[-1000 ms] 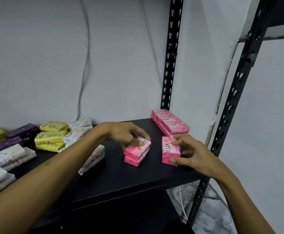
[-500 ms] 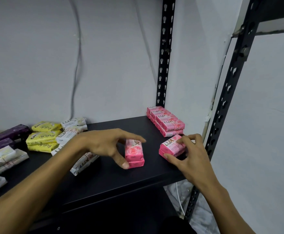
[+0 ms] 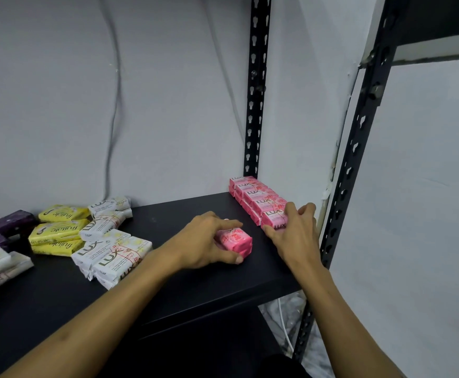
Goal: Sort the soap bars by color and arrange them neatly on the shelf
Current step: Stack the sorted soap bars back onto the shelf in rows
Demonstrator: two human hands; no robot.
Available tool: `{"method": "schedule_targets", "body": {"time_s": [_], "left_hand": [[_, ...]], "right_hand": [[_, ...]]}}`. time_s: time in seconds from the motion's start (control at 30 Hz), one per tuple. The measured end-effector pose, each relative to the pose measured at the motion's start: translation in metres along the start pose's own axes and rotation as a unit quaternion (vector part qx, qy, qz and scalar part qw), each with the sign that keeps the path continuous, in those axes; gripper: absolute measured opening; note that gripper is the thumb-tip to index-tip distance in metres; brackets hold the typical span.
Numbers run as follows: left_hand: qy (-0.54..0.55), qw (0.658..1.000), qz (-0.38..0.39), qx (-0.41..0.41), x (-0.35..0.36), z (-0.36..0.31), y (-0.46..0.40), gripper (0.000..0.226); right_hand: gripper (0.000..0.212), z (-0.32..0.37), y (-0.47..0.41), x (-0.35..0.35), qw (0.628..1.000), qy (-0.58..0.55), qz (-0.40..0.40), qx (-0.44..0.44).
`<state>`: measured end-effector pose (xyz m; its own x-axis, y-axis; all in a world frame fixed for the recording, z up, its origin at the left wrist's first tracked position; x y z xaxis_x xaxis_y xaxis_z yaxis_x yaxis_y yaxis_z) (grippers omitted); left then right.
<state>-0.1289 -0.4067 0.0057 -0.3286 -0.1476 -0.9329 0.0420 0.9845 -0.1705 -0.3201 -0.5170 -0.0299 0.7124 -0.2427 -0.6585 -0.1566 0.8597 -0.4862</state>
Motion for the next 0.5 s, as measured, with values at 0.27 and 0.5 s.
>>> {"method": "schedule_targets", "body": {"time_s": [0.27,0.5], "left_hand": [[0.010,0.999,0.025,-0.045,0.002,-0.006,-0.006,0.101],[0.185,0.981,0.010,-0.058,-0.008,0.023,-0.014,0.036]], "right_hand": [[0.075,-0.005,-0.001,-0.004,1.000,-0.016,0.016,0.013],[0.054,0.026,0.064,-0.012,0.987,-0.143,0.021,-0.072]]}}
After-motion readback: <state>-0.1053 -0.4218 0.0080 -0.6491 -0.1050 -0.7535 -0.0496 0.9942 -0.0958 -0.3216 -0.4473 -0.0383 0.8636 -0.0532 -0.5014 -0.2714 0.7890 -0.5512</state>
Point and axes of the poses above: each hand's wrist, its own y-axis away from the middle knuckle, its own x-axis out of the palm, z = x × y, the point moved 1 cm from there along -y, towards the middle knuckle, and after that the axes turned 2 degrees about -y, right-handed, at the moved point
